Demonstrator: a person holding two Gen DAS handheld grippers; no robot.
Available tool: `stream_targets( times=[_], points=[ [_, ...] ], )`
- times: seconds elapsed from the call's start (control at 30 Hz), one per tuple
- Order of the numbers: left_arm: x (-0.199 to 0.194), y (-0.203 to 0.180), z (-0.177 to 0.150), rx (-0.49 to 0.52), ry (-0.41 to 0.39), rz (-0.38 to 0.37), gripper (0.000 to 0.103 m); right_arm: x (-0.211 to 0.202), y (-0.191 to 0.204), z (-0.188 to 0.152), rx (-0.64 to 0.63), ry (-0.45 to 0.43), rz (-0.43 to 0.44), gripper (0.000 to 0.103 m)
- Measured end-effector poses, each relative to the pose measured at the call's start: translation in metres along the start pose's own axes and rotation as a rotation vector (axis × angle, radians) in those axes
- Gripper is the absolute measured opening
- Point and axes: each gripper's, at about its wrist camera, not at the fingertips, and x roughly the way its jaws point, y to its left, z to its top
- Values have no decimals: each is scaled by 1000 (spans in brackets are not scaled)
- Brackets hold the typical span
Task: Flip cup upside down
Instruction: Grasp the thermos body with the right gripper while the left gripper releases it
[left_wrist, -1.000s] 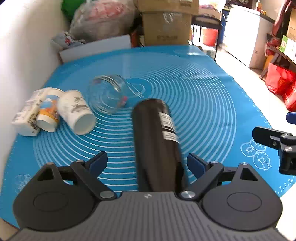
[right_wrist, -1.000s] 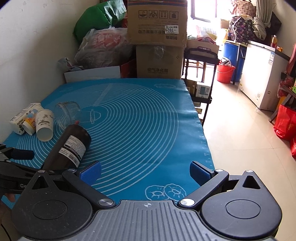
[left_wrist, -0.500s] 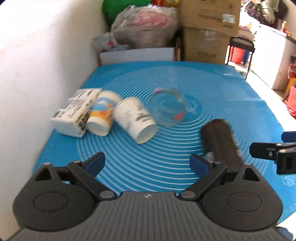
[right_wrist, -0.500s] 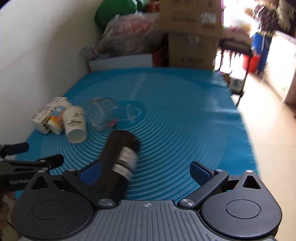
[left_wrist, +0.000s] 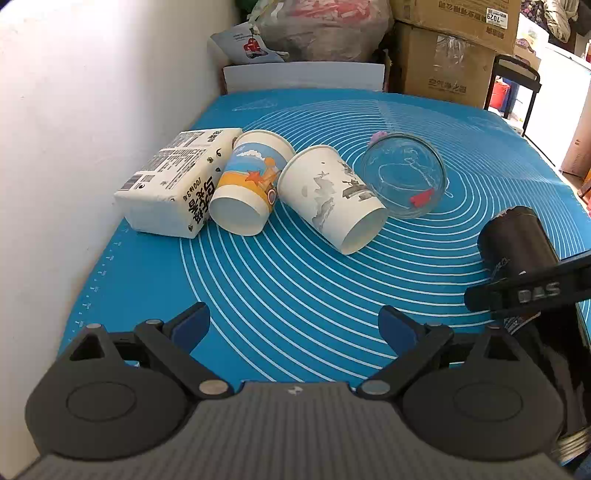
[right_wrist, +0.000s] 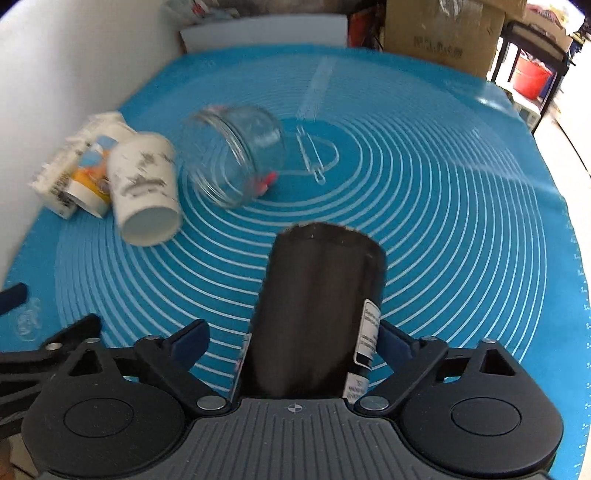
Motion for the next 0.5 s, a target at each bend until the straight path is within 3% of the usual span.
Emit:
stream_targets(
  times=[0.07,0.23,0.5],
  points=[
    [-1,0,0,-1,-3,-6,97,2,-2,-2,-3,-16,-23,71],
    [-2,-4,0,2,-17,-24,97,-9,-17,-14,43,-82,34,70],
    [-9,-8,1,-20,-37,-51,97,-86,-18,-40,-11,-317,59,69]
  ],
)
